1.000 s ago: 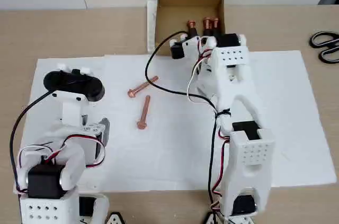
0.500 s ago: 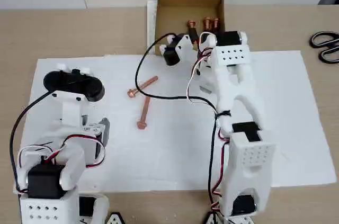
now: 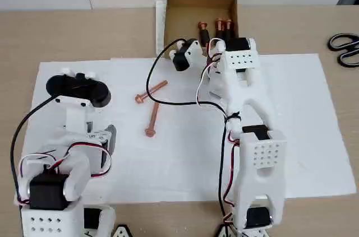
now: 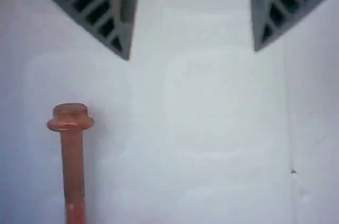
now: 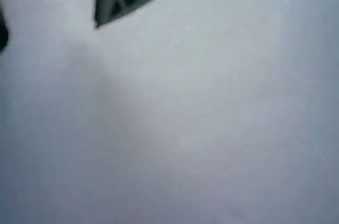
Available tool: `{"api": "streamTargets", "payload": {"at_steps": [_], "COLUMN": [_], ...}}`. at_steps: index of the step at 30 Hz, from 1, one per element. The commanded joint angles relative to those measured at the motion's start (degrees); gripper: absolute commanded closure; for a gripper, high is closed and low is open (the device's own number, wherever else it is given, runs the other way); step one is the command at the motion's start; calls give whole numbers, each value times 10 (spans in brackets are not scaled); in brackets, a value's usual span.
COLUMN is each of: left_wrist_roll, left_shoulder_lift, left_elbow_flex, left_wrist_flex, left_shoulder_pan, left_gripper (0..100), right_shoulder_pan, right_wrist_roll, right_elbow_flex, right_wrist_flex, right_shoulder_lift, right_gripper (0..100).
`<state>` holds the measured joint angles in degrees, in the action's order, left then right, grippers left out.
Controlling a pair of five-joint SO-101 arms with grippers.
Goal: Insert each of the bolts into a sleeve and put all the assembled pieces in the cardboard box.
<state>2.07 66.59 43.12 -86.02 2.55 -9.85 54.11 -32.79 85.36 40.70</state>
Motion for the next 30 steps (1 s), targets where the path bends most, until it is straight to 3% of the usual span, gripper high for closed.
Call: {"api": "streamTargets", "payload": {"at_steps": [1,10,23,30], "left_wrist_roll": [5,5,5,5], "left_shoulder_lift": [4,4,4,4], "left_elbow_flex": [-17,-17,-17,-17], "left_wrist_flex": [1,1,1,1], "left_shoulder_pan": [0,0,3,-1], "left_gripper": [859,859,859,859], "right_shoulder_pan": [0,4,-1,3], "right_wrist_roll": [4,4,2,-46], "right_elbow_flex": [-2,0,-2,-2], "right_wrist_flex": [27,31,89,99], "right_shoulder_lift": [10,23,44,39], "right_gripper": [787,864,879,991]}}
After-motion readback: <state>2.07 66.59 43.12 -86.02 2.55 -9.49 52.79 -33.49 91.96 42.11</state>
